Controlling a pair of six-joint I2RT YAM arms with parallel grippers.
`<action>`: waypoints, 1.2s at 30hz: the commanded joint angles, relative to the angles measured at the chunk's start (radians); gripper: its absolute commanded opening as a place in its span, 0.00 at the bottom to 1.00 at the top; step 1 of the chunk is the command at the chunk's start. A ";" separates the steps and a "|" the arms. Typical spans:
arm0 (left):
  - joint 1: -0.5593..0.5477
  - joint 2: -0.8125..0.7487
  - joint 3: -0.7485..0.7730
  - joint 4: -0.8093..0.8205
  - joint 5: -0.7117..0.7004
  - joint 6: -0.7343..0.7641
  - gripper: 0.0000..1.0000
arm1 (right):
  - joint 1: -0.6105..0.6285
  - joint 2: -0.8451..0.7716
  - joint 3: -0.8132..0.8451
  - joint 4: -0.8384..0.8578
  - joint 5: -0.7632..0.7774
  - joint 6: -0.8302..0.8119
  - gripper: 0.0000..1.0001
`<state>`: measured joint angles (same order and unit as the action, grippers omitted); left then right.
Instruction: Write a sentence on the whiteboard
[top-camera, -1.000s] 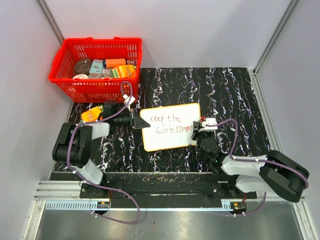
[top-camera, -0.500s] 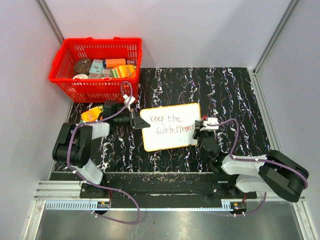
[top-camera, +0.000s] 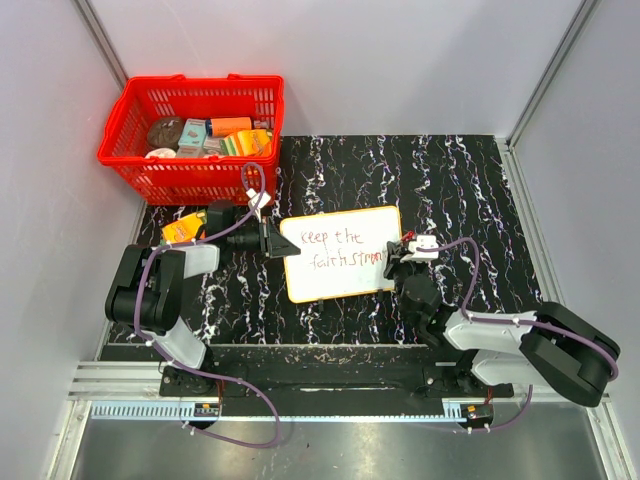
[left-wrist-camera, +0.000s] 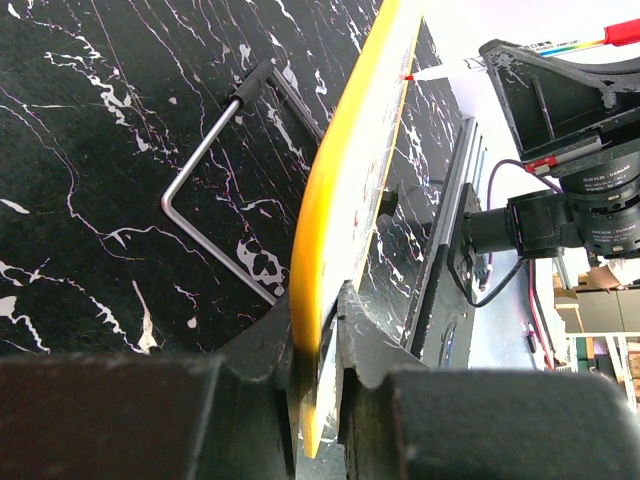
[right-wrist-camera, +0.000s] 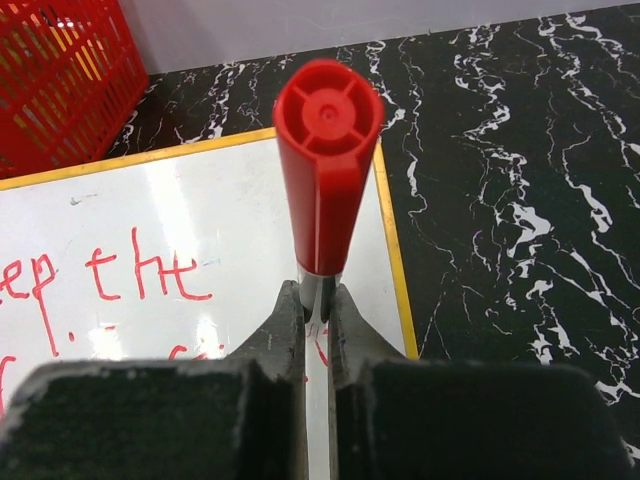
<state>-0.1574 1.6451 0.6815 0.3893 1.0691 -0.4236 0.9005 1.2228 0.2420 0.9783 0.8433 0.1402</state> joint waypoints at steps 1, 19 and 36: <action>0.018 0.035 0.001 -0.058 -0.205 0.105 0.00 | -0.008 -0.040 -0.013 -0.068 -0.023 0.064 0.00; 0.018 0.036 0.003 -0.058 -0.205 0.105 0.00 | -0.008 -0.111 -0.024 -0.222 0.034 0.138 0.00; 0.018 0.039 0.004 -0.059 -0.202 0.106 0.00 | -0.028 -0.028 0.055 -0.099 0.062 0.024 0.00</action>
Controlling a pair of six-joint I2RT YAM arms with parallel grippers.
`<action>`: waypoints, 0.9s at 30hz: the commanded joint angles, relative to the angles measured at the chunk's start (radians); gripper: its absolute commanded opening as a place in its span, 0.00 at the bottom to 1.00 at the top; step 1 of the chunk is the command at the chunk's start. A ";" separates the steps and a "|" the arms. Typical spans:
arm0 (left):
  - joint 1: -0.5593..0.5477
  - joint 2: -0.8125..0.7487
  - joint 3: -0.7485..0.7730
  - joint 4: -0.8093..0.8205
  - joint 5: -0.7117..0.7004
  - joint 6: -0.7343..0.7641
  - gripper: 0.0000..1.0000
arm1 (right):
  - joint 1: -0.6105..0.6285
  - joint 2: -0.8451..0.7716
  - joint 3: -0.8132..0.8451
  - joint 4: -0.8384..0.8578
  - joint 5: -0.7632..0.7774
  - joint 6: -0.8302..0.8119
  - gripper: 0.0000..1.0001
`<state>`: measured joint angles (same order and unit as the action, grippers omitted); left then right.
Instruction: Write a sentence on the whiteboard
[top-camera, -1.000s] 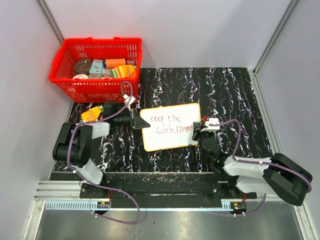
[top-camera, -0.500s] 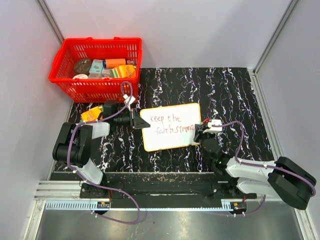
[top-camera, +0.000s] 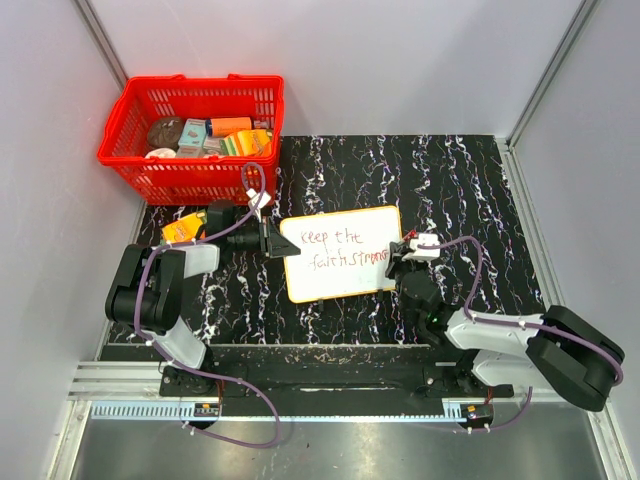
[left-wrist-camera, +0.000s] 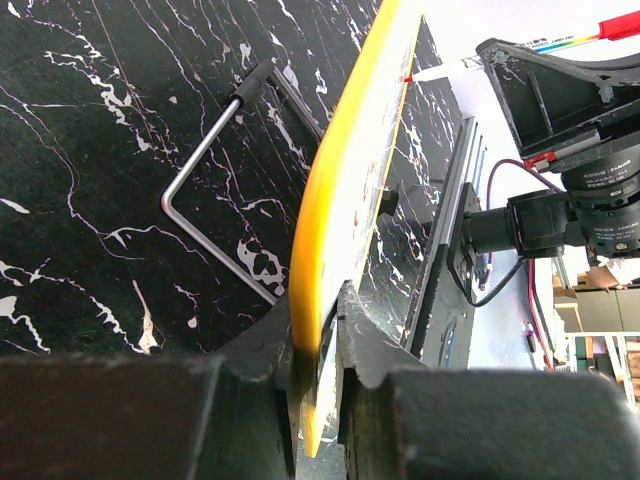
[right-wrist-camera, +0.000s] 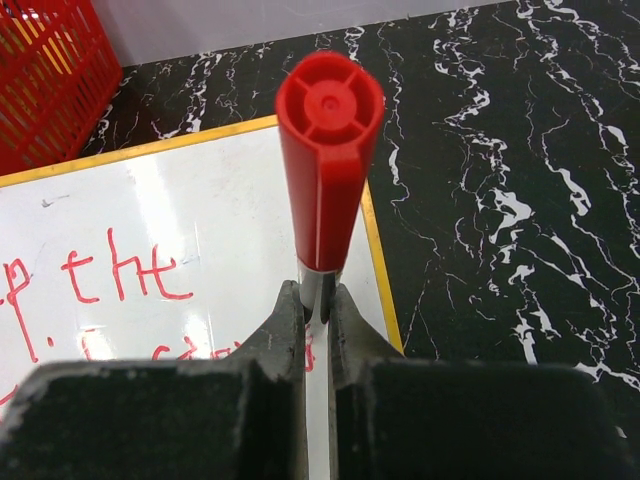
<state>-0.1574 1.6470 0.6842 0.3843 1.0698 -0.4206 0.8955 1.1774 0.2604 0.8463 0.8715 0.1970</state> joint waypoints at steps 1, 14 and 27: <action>0.018 0.039 0.002 -0.055 -0.205 0.103 0.00 | -0.027 0.019 0.040 0.031 0.029 -0.033 0.00; 0.016 0.037 0.005 -0.061 -0.206 0.106 0.00 | -0.038 -0.008 0.011 -0.013 -0.020 0.016 0.00; 0.015 0.037 0.005 -0.062 -0.206 0.108 0.00 | -0.036 -0.045 -0.019 -0.131 -0.060 0.107 0.00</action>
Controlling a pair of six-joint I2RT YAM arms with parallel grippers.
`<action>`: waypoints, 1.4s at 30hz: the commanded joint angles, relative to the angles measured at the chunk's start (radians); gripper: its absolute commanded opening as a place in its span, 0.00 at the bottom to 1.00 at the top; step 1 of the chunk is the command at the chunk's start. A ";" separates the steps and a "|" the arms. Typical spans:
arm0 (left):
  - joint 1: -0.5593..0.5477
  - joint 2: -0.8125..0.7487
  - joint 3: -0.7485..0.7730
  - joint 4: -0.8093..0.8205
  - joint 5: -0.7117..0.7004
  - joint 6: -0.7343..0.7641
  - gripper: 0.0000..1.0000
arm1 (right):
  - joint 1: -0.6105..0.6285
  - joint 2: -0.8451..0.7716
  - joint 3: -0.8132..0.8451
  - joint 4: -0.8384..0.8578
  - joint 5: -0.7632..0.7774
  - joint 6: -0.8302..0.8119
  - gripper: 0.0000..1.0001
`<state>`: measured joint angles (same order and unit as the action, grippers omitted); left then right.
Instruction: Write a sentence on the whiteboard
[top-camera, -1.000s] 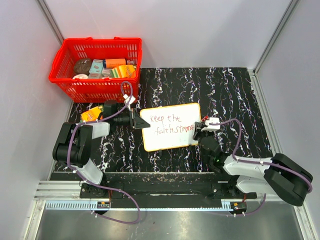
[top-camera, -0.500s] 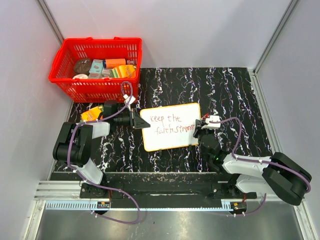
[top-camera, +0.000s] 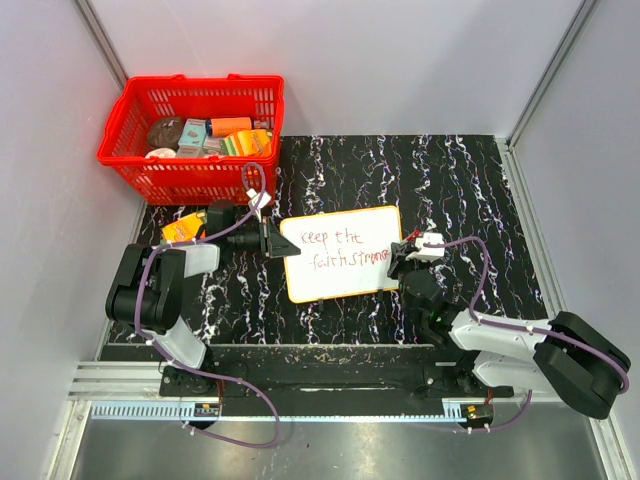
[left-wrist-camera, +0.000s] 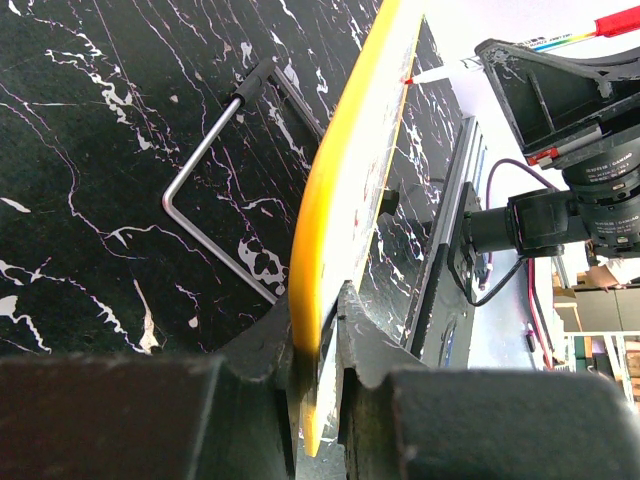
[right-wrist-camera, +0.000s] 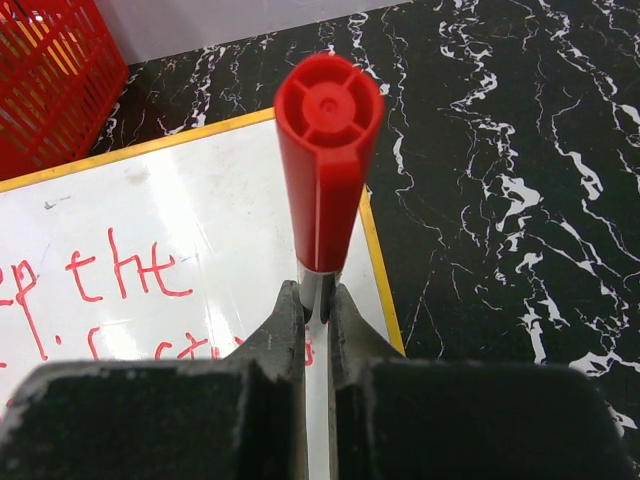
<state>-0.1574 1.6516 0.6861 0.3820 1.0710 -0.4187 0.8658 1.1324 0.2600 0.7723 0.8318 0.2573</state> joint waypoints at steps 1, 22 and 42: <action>0.015 0.033 0.003 -0.060 -0.207 0.106 0.00 | -0.010 -0.002 -0.018 -0.062 -0.023 0.056 0.00; 0.013 0.037 0.006 -0.063 -0.204 0.107 0.00 | -0.007 -0.069 -0.064 -0.205 -0.056 0.158 0.00; 0.010 0.040 0.009 -0.069 -0.207 0.110 0.00 | 0.007 -0.014 -0.045 -0.208 -0.111 0.217 0.00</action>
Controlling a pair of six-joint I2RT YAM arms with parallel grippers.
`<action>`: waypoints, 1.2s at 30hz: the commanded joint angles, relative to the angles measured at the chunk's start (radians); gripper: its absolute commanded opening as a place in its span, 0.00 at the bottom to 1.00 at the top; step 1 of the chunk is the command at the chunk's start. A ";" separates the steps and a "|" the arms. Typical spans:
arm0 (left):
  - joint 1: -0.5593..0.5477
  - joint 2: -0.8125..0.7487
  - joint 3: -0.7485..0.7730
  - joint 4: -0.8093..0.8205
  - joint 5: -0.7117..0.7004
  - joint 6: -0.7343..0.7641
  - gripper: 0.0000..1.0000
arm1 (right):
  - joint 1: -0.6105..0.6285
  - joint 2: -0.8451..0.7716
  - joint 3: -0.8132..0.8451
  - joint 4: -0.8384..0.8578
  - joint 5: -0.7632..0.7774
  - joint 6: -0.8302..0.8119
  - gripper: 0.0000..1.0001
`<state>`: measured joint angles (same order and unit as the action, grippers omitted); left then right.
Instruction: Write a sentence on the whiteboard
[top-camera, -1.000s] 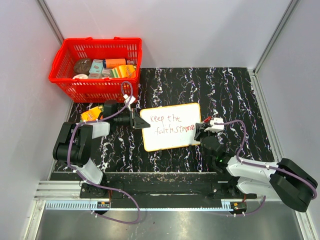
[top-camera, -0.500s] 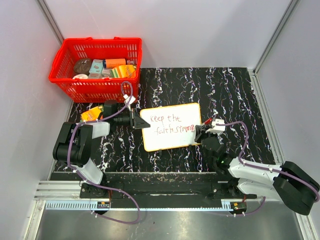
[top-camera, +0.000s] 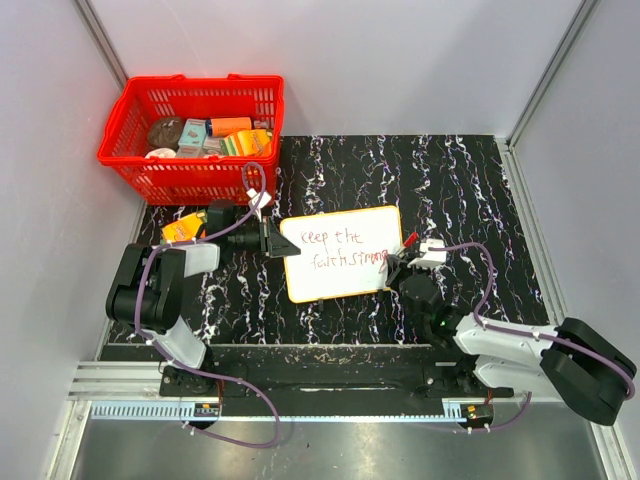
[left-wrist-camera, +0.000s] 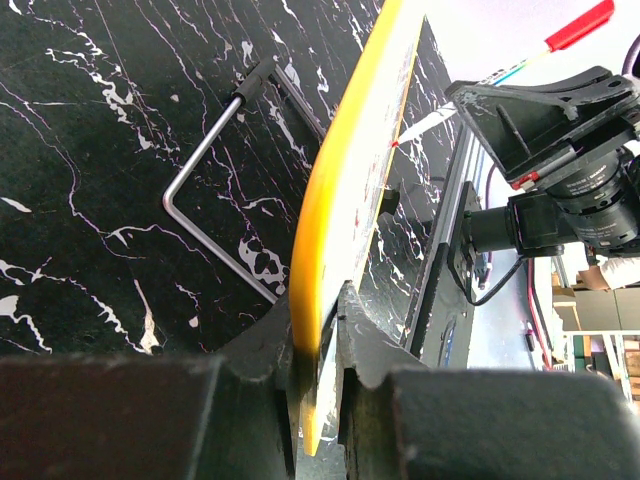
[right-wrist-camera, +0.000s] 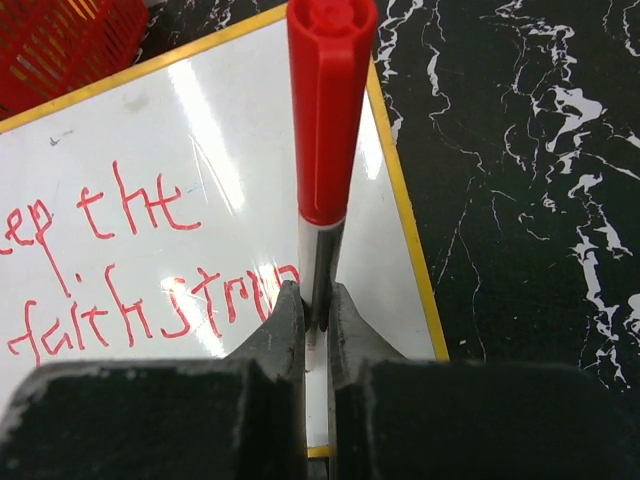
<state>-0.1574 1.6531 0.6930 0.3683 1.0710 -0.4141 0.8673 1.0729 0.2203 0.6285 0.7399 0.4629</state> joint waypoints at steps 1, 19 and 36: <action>0.009 0.039 0.002 -0.055 -0.207 0.106 0.00 | 0.006 0.050 -0.004 -0.043 -0.022 0.011 0.00; 0.009 0.039 0.005 -0.058 -0.207 0.107 0.00 | 0.009 -0.080 0.063 0.039 -0.142 0.002 0.00; -0.002 -0.107 -0.053 -0.036 -0.296 0.124 0.60 | 0.009 -0.419 0.116 -0.268 -0.083 -0.041 0.00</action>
<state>-0.1619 1.6218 0.6716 0.3264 0.9291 -0.3557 0.8707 0.6731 0.2943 0.4450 0.6350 0.4400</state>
